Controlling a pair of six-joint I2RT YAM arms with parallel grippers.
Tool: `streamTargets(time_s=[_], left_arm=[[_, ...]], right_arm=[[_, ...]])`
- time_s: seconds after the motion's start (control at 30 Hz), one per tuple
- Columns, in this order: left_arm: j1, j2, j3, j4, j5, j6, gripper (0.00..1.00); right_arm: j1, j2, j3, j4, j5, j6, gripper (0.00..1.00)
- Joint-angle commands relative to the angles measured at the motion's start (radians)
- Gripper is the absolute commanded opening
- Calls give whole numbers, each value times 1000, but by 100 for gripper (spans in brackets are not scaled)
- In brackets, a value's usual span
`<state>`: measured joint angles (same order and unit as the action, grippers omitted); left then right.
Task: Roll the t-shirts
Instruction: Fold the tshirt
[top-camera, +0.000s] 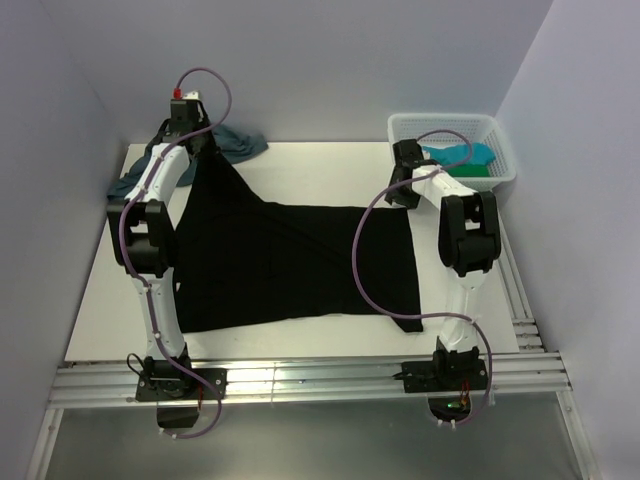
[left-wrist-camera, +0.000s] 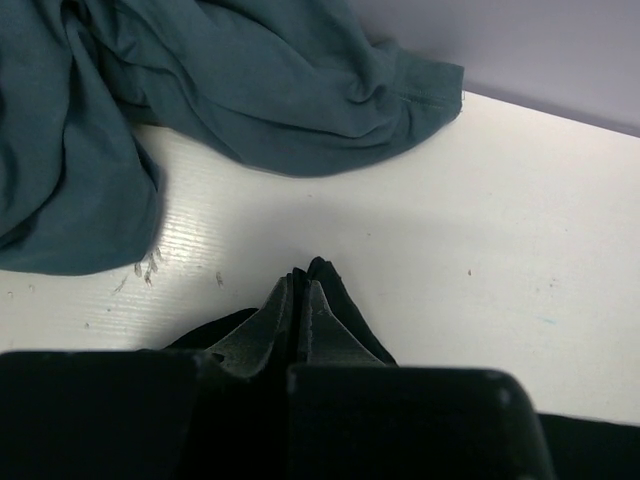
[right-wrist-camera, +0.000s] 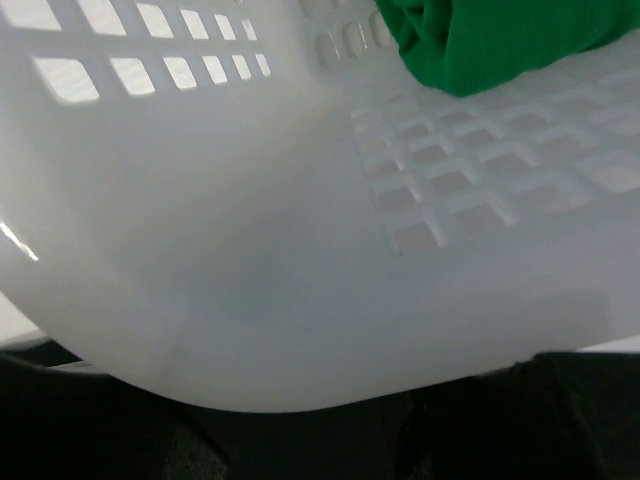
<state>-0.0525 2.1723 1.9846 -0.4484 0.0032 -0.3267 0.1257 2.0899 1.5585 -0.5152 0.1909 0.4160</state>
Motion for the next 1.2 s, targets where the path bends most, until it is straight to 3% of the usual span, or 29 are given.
streamTargets(time_s=[0.0,0.17,0.8,1.17], left_arm=[[-9,-39,6,4,12,12,0],[-10,-40,2,4,12,15,0],[-10,-31,20,8,31,9,0],[-10,-42,19,8,32,11,0]], right_arm=[[-11,41,87,-32,36,-16,52],[-9,82,141,-109,71,-16,50],[15,45,107,-109,127,-98,47],[69,32,279,-135,208,-184,49]])
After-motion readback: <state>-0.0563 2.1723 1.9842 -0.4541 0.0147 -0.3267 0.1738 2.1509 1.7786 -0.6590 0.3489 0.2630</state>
